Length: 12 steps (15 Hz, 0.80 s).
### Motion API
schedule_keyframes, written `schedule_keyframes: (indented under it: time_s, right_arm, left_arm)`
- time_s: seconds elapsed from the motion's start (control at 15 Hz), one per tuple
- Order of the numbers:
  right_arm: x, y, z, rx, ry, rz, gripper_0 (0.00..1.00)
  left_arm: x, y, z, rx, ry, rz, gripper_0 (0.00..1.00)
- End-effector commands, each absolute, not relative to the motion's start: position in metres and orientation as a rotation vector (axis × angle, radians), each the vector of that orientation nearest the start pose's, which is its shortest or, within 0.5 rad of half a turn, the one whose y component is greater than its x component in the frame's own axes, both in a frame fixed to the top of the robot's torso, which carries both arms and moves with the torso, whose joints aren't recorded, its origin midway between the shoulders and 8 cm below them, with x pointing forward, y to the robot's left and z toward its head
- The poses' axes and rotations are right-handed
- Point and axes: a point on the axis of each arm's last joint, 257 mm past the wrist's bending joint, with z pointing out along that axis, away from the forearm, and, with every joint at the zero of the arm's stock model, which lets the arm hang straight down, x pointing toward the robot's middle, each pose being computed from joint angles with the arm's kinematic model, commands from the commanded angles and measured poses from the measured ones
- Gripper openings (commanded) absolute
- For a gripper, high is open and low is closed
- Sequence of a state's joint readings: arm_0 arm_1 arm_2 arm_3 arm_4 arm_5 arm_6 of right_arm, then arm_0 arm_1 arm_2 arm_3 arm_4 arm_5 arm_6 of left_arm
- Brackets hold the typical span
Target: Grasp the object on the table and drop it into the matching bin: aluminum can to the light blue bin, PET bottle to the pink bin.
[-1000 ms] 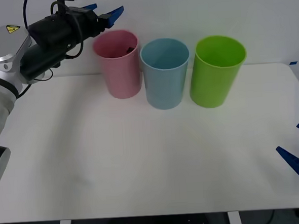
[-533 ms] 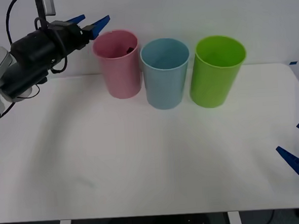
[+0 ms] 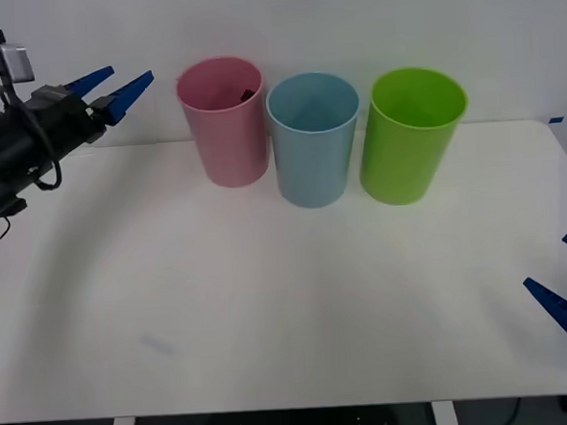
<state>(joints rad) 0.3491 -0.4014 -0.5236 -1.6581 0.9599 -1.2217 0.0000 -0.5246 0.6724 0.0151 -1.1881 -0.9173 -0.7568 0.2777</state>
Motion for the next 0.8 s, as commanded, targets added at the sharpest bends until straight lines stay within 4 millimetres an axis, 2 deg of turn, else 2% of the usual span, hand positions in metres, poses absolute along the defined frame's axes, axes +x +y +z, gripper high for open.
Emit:
schedule_keyframes:
  time_s: [0.07, 0.33, 0.8]
  right_arm:
    - [0.342, -0.33, -0.169, -0.465, 1.441, 0.567, 1.0]
    - [0.342, -0.33, -0.169, -0.465, 1.441, 0.567, 1.0]
    - [0.342, -0.33, -0.169, -0.465, 1.441, 0.567, 1.0]
  left_arm:
    - [0.577, 0.271, -0.031, 0.376, 1.378, -0.686, 1.0]
    - [0.532, 0.307, -0.047, 0.389, 1.373, -0.649, 1.0]
    - [0.467, 0.378, -0.078, 0.424, 1.432, -0.55, 1.0]
